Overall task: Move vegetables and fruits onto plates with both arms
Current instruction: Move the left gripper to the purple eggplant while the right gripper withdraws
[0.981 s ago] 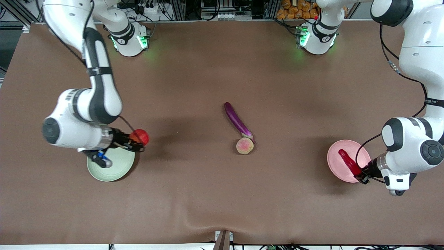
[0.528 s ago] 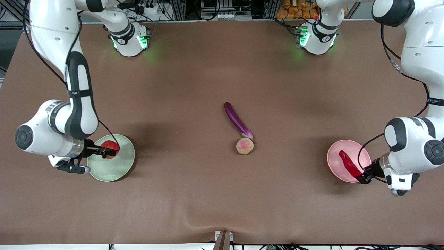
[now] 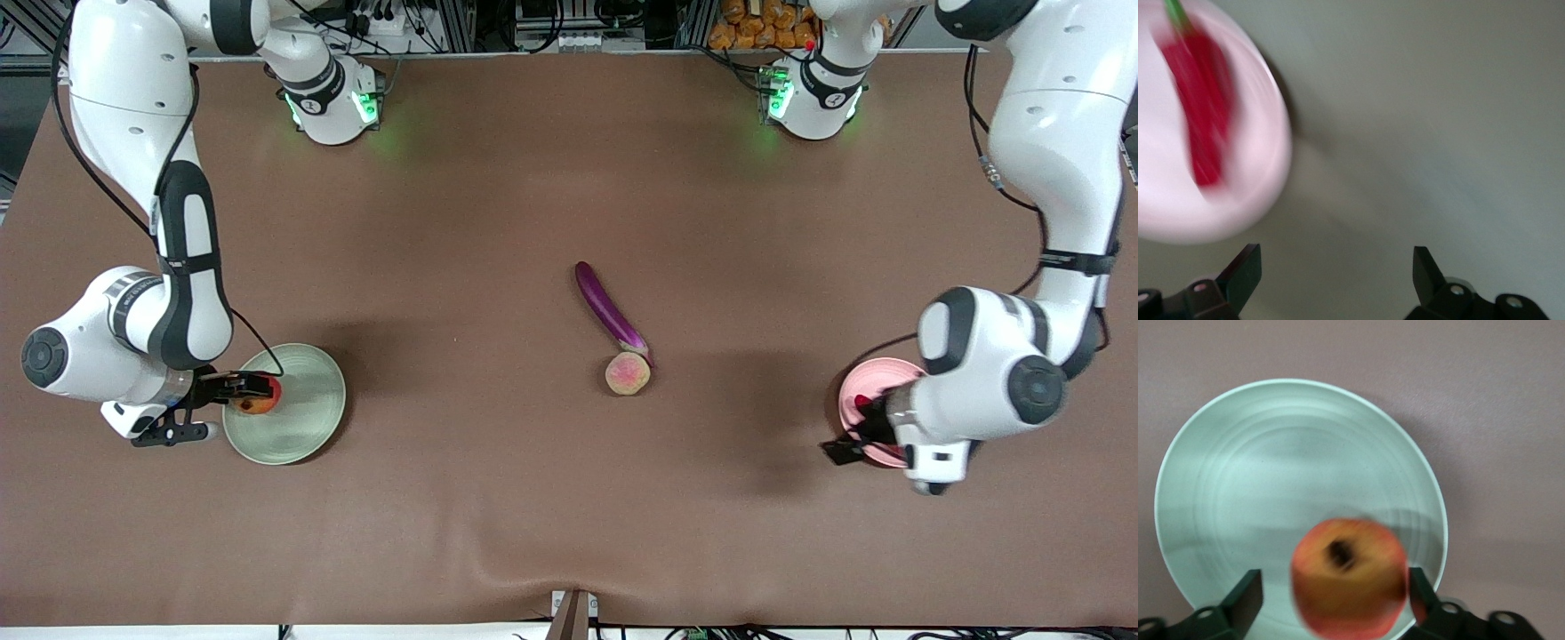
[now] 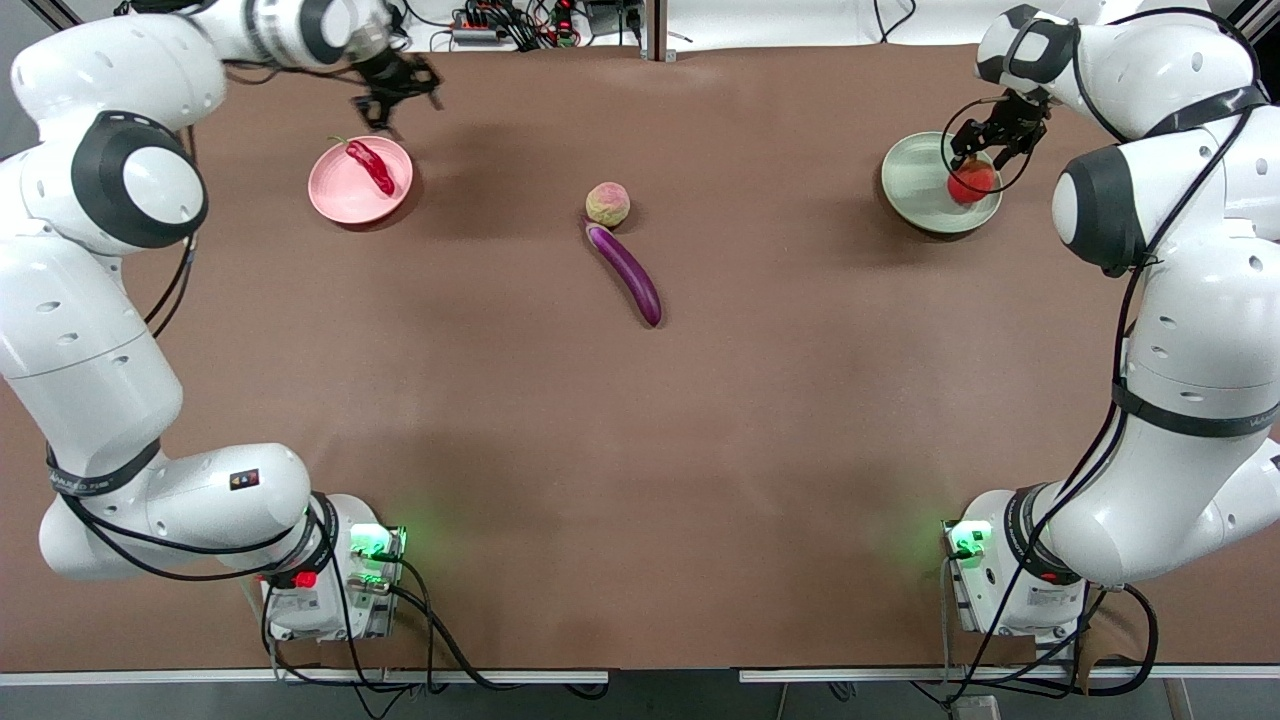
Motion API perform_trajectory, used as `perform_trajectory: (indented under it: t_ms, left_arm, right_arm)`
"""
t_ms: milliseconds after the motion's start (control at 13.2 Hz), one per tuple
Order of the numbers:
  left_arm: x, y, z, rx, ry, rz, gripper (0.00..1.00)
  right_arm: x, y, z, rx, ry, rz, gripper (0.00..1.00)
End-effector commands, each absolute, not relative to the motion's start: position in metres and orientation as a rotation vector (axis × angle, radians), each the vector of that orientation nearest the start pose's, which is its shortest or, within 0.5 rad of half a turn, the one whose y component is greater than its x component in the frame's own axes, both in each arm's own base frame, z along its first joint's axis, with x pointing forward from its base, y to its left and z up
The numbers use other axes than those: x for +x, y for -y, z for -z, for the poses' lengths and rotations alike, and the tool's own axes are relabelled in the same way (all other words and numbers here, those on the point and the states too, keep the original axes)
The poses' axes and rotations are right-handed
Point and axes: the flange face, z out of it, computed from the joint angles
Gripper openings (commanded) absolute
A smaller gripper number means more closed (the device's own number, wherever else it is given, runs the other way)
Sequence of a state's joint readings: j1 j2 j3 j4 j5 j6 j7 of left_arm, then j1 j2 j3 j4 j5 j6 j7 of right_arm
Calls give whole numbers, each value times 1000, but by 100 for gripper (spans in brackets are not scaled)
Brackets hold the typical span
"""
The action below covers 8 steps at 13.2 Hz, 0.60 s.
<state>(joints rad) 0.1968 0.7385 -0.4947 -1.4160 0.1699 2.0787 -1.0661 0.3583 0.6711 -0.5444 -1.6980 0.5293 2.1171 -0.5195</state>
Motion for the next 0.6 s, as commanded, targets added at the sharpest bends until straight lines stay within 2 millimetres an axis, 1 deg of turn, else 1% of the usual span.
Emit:
perform_trajectory:
  t_ms: [0, 75, 151, 226, 302, 377, 453, 528]
  left_arm:
    - [666, 270, -325, -2913, 1455, -243, 100]
    - [646, 318, -328, -2864, 1525, -250, 100]
    - [627, 353, -325, -2829, 1562, -264, 100]
    - [613, 378, -321, -2799, 1603, -267, 100]
    - [597, 408, -319, -2789, 1637, -252, 100]
    - [584, 430, -316, -2737, 1735, -243, 100]
    - [580, 439, -307, -2639, 1881, -235, 100]
    - [576, 448, -303, -2586, 1959, -179, 100]
  right_arm:
    - [653, 43, -250, -2964, 79, -216, 100]
    - [652, 23, -259, -2948, -20, -267, 100]
    - [650, 4, -268, -2929, -128, -322, 100]
    - [652, -19, -280, -2921, -233, -347, 100]
    - [653, -39, -287, -2911, -353, -377, 100]
    - [652, -60, -290, -2903, -452, -407, 100]
    - [652, -81, -295, -2887, -536, -414, 100]
    - [651, -100, -298, -2849, -627, -421, 100]
